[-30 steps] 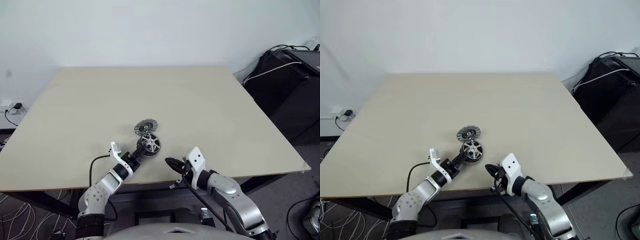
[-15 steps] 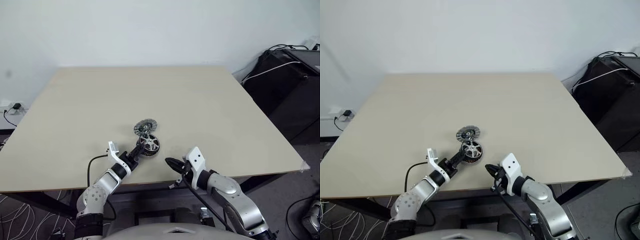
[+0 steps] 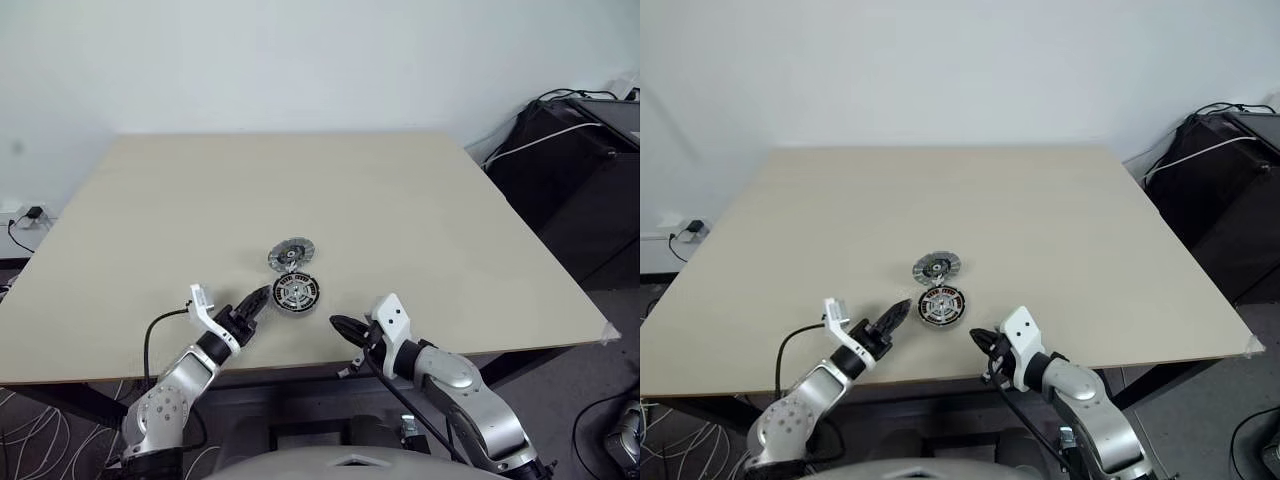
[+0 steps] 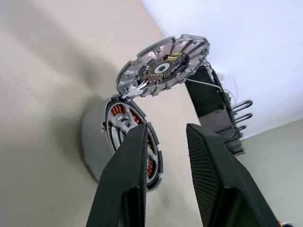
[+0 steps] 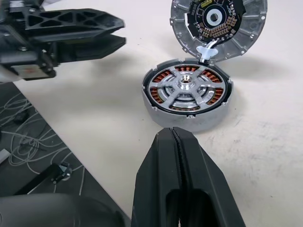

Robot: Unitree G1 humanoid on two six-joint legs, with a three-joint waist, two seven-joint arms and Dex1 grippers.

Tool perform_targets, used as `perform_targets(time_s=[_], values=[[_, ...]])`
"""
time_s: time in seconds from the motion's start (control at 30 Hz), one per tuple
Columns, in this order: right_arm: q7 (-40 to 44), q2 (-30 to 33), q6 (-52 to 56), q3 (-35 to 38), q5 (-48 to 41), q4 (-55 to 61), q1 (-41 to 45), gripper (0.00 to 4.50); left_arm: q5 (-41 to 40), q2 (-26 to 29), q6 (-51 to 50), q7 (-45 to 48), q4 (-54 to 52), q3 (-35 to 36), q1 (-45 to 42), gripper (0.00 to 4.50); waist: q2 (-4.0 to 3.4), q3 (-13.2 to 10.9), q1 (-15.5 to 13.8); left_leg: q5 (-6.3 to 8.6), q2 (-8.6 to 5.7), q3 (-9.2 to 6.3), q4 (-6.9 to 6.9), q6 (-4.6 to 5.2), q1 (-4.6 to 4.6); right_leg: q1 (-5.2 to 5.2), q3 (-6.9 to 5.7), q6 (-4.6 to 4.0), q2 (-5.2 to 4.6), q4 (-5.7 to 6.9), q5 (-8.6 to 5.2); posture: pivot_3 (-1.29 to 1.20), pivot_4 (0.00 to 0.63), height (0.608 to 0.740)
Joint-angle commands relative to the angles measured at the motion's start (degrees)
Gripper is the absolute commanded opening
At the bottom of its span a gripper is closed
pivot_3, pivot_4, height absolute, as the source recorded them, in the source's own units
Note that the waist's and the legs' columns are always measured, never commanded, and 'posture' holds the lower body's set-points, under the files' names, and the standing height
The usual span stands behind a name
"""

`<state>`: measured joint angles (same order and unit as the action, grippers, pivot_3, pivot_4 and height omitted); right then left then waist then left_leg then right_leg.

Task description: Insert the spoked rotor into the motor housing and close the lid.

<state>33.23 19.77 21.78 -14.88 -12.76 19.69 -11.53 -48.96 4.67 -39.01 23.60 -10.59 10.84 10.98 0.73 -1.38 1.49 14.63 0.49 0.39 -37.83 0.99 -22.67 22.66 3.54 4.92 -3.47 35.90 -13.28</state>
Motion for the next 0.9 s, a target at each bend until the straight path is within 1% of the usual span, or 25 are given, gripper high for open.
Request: perform_targets(time_s=[0.03, 0.17, 0.2, 0.27, 0.3, 0.33, 0.5, 0.57, 0.67, 0.77, 0.8, 0.9], values=[[0.16, -0.43, -1.12, 0.23, -0.49, 0.75, 1.1, 0.0, 7.72, 2.73, 6.42, 1.28, -4.71, -3.31, 1.0, 1.36, -0.03, -0.02, 0.03, 0.0, 0.0, 0.0, 0.0, 0.0, 0.0, 0.0, 0.0, 0.0, 0.0, 0.0, 0.0, 0.0, 0.0, 0.74], [-0.25, -1.24, -1.33, 0.0, -0.14, -0.01, 1.87, 0.0, 20.28, 3.98, 18.67, 0.34, -4.57, -7.97, 2.14, 1.36, -0.06, -0.04, -0.06, 0.01, 0.02, 0.01, 0.01, -0.02, 0.0, 0.0, 0.02, -0.02, -0.03, -0.01, 0.0, 0.0, 0.0, 0.74], [-0.32, -1.55, -1.38, -0.2, 0.0, -0.37, 2.23, 0.0, 23.37, 4.46, 21.89, 0.71, -3.88, -9.34, 2.44, 1.18, -0.07, -0.04, -0.06, 0.01, 0.03, 0.02, 0.01, -0.02, 0.0, 0.01, 0.03, -0.02, -0.04, -0.01, 0.01, 0.0, 0.0, 0.74], [-0.31, -1.99, -1.48, -0.62, 0.28, -1.1, 2.94, 0.0, 26.72, 4.96, 25.89, 1.62, -2.91, -11.08, 3.01, 0.74, -0.07, -0.04, -0.07, 0.01, 0.08, 0.04, 0.02, -0.02, 0.0, 0.01, 0.05, -0.02, -0.06, -0.01, 0.01, 0.0, 0.0, 0.74], [-0.36, -2.29, -1.57, -0.95, 0.57, -1.75, 3.65, 0.0, 28.5, 5.41, 27.91, 1.93, -2.49, -11.98, 3.29, 0.47, -0.08, -0.04, -0.06, 0.01, 0.1, 0.04, 0.04, -0.02, 0.0, 0.02, 0.05, -0.03, -0.07, -0.01, 0.01, 0.0, 0.0, 0.74], [-0.53, -2.6, -1.67, -1.18, 0.94, -2.47, 4.46, 0.0, 30.22, 5.94, 29.67, 2.25, -2.03, -12.79, 3.42, 0.08, -0.08, -0.05, -0.05, 0.01, 0.11, 0.05, 0.06, -0.02, -0.01, 0.04, 0.06, -0.05, -0.08, -0.01, 0.02, 0.0, 0.0, 0.74], [-3.37, -5.11, -1.37, -3.0, 4.88, -8.15, 11.0, 0.0, 37.3, 8.78, 38.29, 3.91, 1.14, -15.53, 3.49, 0.03, -0.16, -0.09, 0.1, 0.01, 0.11, 0.09, 0.11, -0.02, -0.01, 0.11, 0.06, -0.07, -0.04, 0.0, 0.04, 0.0, 0.0, 0.74], [-4.83, -6.83, -0.63, -3.84, 6.5, -10.76, 14.4, 0.0, 39.36, 9.43, 44.67, 5.3, 3.74, -16.24, 3.38, 0.03, -0.2, -0.1, 0.16, 0.01, 0.11, 0.09, 0.12, -0.02, -0.01, 0.11, 0.06, -0.12, -0.03, 0.0, 0.07, 0.0, 0.0, 0.74], [-5.77, -9.23, 0.09, -4.52, 7.63, -14.67, 18.72, 0.0, 43.57, 10.66, 50.57, 5.09, 6.61, -17.61, 3.92, 0.03, -0.2, -0.1, 0.13, -0.01, 0.07, 0.12, 0.15, 0.01, -0.03, 0.13, 0.07, -0.3, -0.04, 0.0, 0.17, 0.0, 0.0, 0.74], [-6.04, -11.28, -0.27, -5.47, 9.04, -19.11, 22.75, 0.0, 46.63, 10.96, 55.37, 4.23, 10.27, -18.62, 4.52, 0.03, -0.25, -0.1, 0.14, -0.16, 0.01, 0.14, 0.22, 0.28, -0.03, 0.15, 0.07, -0.35, -0.04, 0.0, 0.16, 0.0, 0.0, 0.74], [-6.01, -11.67, -0.54, -5.65, 9.41, -20.13, 23.52, 0.0, 47.39, 10.9, 56.49, 3.72, 11.17, -18.75, 4.58, 0.03, -0.25, -0.1, 0.12, -0.17, 0.01, 0.13, 0.23, 0.28, -0.03, 0.15, 0.07, -0.35, -0.03, 0.0, 0.16, 0.0, 0.0, 0.74], [-6.25, -13.13, -1.4, -6.1, 10.44, -24.14, 26.22, 0.0, 45.48, 9.87, 57.26, 4.64, 12.32, -19.11, 5.4, 0.03, -0.26, -0.09, 0.11, -0.17, 0.0, 0.13, 0.23, 0.3, -0.03, 0.15, 0.06, -0.36, -0.03, 0.01, 0.15, 0.0, 0.0, 0.74]])
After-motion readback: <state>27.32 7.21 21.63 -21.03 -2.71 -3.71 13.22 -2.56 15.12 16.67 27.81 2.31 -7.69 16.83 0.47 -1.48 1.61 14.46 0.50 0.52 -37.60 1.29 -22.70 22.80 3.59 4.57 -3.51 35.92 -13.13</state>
